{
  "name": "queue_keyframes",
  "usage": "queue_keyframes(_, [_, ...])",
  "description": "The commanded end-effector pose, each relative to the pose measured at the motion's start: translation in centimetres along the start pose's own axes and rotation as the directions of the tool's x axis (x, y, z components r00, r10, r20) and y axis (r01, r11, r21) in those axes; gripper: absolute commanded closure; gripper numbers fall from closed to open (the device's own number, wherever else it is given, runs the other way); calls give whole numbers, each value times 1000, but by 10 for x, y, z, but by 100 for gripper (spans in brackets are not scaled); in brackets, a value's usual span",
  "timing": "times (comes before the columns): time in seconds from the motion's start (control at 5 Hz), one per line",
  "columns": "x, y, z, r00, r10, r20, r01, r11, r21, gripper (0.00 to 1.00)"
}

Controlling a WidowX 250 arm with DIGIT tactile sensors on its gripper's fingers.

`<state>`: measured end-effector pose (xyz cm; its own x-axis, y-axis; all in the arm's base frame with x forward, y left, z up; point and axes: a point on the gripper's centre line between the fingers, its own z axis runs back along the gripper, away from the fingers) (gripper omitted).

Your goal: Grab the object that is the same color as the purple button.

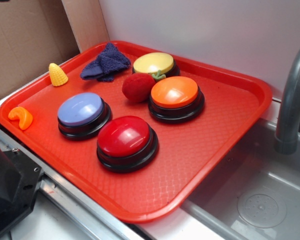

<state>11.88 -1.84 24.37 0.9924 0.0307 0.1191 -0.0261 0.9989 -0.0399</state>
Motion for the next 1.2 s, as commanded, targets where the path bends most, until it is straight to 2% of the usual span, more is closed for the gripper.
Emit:
queue_keyframes(0.0, [0, 0, 0, 1000, 0, 0, 0, 1000, 0, 0])
queue_keyframes(0.2, [19, 12, -10, 1000, -15, 12, 15, 1000, -14, 0])
queue_keyframes(0.6, [62, 40, -41, 994, 0, 108, -5, 999, 42, 0])
queue_keyframes(0.8, [83, 60, -61, 989, 29, 148, -34, 999, 36, 0])
queue_keyframes(1.0, [103, 77, -85, 976, 38, 216, -48, 998, 40, 0])
